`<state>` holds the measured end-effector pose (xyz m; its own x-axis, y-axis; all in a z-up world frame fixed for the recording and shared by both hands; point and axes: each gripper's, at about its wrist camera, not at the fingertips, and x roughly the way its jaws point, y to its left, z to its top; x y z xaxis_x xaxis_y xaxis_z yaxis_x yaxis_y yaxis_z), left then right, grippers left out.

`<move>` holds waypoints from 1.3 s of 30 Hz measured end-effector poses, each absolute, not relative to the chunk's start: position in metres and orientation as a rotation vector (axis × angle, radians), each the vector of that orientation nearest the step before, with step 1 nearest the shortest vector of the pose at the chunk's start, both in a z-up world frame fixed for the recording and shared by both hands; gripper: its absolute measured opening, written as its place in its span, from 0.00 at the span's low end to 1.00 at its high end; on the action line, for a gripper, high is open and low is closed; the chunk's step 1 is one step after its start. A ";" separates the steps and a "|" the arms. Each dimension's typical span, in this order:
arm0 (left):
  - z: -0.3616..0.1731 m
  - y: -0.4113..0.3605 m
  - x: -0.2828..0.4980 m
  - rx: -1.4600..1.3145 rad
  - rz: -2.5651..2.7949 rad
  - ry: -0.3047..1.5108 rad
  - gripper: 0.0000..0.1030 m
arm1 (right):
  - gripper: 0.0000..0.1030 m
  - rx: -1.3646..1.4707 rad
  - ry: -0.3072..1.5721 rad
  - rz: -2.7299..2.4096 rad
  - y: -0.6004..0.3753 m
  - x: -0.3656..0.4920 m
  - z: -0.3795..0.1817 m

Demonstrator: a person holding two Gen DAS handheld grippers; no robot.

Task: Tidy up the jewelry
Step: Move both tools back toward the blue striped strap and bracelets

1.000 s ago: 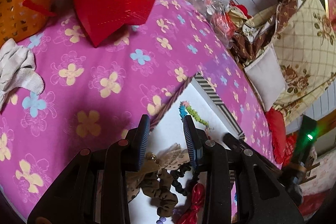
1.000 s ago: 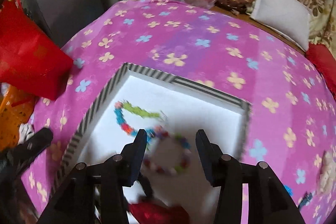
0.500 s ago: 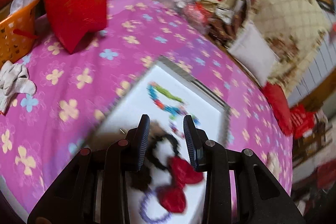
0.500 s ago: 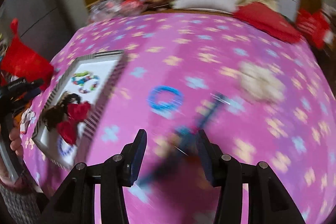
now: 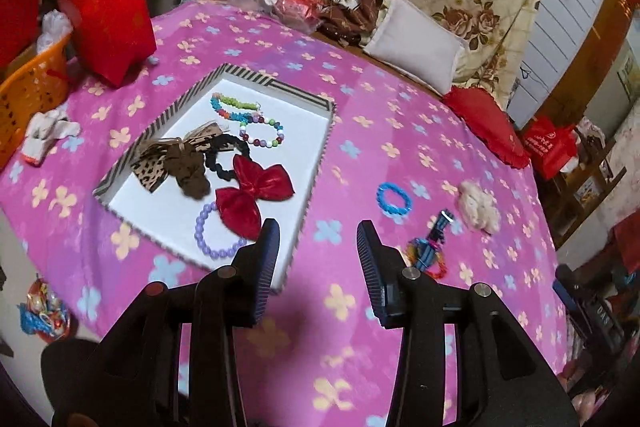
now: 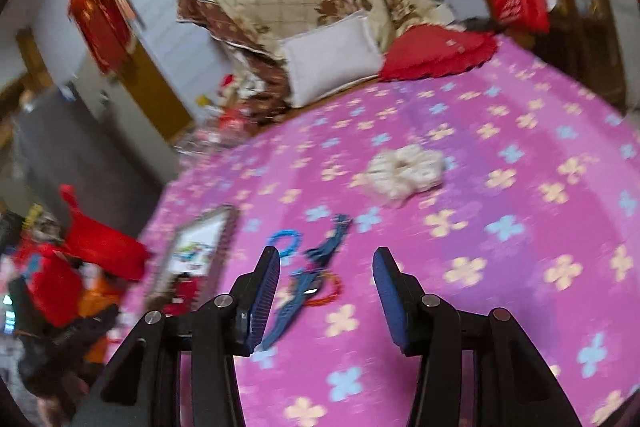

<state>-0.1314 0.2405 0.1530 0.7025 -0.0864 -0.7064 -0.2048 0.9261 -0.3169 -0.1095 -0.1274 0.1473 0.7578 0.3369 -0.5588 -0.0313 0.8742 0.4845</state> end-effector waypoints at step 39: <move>0.117 0.179 -0.106 -0.256 0.130 0.962 0.43 | 0.60 0.194 0.729 0.009 -0.188 -0.103 0.095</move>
<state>-0.1063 0.1794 0.1166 0.5675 -0.0043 -0.8234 -0.2220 0.9622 -0.1580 -0.1029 -0.1878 0.0952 0.7464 0.0756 -0.6612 0.0593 0.9820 0.1792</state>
